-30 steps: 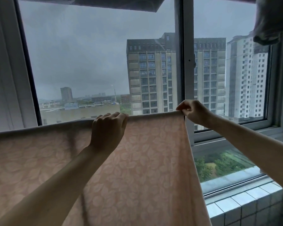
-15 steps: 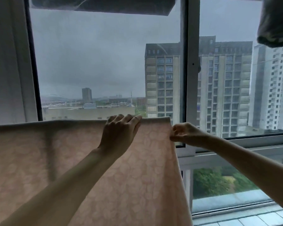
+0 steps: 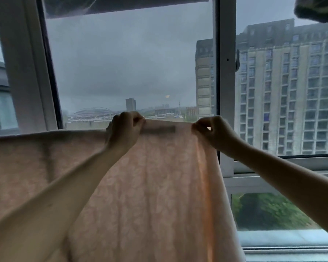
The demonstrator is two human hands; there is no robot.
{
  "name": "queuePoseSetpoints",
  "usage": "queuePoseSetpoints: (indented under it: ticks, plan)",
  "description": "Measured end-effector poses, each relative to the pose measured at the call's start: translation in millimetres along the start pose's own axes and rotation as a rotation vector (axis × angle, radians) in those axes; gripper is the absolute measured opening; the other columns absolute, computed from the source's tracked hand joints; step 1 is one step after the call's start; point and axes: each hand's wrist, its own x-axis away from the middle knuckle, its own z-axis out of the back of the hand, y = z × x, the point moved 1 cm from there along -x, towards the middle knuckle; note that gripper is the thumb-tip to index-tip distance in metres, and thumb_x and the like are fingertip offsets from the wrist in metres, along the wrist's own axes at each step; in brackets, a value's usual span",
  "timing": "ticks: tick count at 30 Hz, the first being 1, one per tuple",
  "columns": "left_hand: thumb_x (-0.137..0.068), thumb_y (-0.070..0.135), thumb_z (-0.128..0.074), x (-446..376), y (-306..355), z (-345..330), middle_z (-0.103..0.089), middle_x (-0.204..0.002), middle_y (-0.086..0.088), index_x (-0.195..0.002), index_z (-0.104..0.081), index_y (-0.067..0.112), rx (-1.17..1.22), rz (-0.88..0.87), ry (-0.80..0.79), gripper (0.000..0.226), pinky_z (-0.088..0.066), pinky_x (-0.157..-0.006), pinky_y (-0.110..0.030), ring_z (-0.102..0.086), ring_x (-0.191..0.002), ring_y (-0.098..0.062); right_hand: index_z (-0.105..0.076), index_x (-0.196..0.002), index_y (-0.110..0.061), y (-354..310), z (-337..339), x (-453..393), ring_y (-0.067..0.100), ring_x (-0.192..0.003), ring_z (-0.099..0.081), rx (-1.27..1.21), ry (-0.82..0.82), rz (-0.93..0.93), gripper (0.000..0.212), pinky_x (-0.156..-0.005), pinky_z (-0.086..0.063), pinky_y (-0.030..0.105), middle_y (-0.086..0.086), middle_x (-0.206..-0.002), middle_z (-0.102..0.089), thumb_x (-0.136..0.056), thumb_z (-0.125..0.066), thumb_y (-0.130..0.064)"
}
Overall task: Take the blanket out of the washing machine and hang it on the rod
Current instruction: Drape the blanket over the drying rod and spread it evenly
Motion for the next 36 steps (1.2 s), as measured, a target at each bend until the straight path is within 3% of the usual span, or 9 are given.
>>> queuePoseSetpoints:
  ticks: [3,6,9,14,21,25,28,32,36]
  plan:
    - [-0.094,0.027,-0.056,-5,4,1,-0.072,-0.097,-0.007,-0.095,-0.07,0.015,-0.074,0.011,0.067,0.018,-0.048,-0.077,-0.035,-0.064,-0.094,-0.03,-0.073,-0.083,-0.007,-9,2,-19,0.019,-0.067,-0.062,0.078,0.081,0.059,0.023,-0.062,-0.046,0.029,0.006,-0.075,-0.07,-0.092,-0.061,-0.025]
    - [-0.096,0.027,-0.053,-11,3,3,-0.07,-0.099,-0.008,-0.099,-0.067,0.015,-0.147,0.003,0.092,0.02,-0.046,-0.075,-0.036,-0.063,-0.095,-0.033,-0.069,-0.078,-0.004,-16,7,-37,0.02,-0.064,-0.061,0.13,0.144,0.109,0.027,-0.062,-0.049,0.031,0.008,-0.071,-0.067,-0.088,-0.066,-0.029]
    - [-0.095,0.029,-0.052,-19,-1,1,-0.07,-0.099,-0.01,-0.099,-0.066,0.018,-0.183,0.045,0.054,0.018,-0.047,-0.076,-0.038,-0.062,-0.095,-0.036,-0.066,-0.074,-0.004,-21,7,-46,0.018,-0.06,-0.057,0.245,0.15,0.183,0.027,-0.058,-0.038,0.023,0.01,-0.07,-0.067,-0.086,-0.069,-0.028]
    - [-0.086,0.038,-0.056,-15,-10,-10,-0.072,-0.098,-0.007,-0.087,-0.071,0.021,-0.059,0.179,-0.136,0.022,-0.048,-0.089,-0.042,-0.062,-0.1,-0.031,-0.071,-0.078,-0.004,-1,-2,-42,0.014,-0.061,-0.054,0.216,-0.092,0.065,0.027,-0.062,-0.043,0.026,0.005,-0.071,-0.065,-0.082,-0.073,-0.03]
    - [-0.093,0.03,-0.057,-10,-13,-9,-0.07,-0.098,-0.006,-0.085,-0.069,0.019,-0.021,0.232,-0.102,0.018,-0.041,-0.099,-0.048,-0.059,-0.103,-0.031,-0.067,-0.083,-0.006,-4,-23,-8,0.018,-0.06,-0.064,-0.108,-0.388,0.048,0.017,-0.059,-0.055,0.023,0.011,-0.074,-0.069,-0.085,-0.07,-0.022]
    - [-0.093,0.027,-0.058,-9,-11,-8,-0.069,-0.09,-0.003,-0.084,-0.069,0.019,0.007,0.192,-0.142,0.016,-0.045,-0.094,-0.041,-0.06,-0.098,-0.027,-0.063,-0.092,-0.006,-1,-24,-13,0.023,-0.072,-0.068,-0.255,-0.363,-0.08,0.017,-0.068,-0.06,0.039,0.015,-0.085,-0.068,-0.089,-0.064,-0.023]
    - [-0.09,0.023,-0.064,-10,-10,5,-0.066,-0.085,0.001,-0.087,-0.07,0.013,0.144,0.155,-0.256,0.012,-0.045,-0.074,-0.023,-0.059,-0.084,-0.012,-0.061,-0.096,-0.01,-5,-30,-14,0.02,-0.078,-0.067,-0.235,-0.355,-0.061,0.018,-0.071,-0.059,0.04,0.003,-0.088,-0.066,-0.088,-0.065,-0.026]
    - [-0.08,0.023,-0.076,-8,-12,19,-0.071,-0.083,0.003,-0.09,-0.074,0.013,0.231,0.142,-0.34,0.014,-0.044,-0.06,-0.01,-0.061,-0.072,-0.003,-0.057,-0.102,-0.013,-13,-36,-12,0.009,-0.074,-0.056,-0.099,-0.253,-0.057,0.031,-0.056,-0.042,0.022,-0.005,-0.084,-0.059,-0.084,-0.07,-0.034]
    - [-0.079,0.02,-0.077,-10,-16,22,-0.068,-0.07,0.002,-0.081,-0.075,0.007,0.238,0.144,-0.29,0.013,-0.043,-0.061,-0.019,-0.058,-0.065,-0.006,-0.041,-0.111,-0.012,-30,-41,0,0.014,-0.076,-0.047,0.039,0.029,0.041,0.05,-0.054,-0.029,0.018,-0.002,-0.093,-0.049,-0.081,-0.071,-0.039]
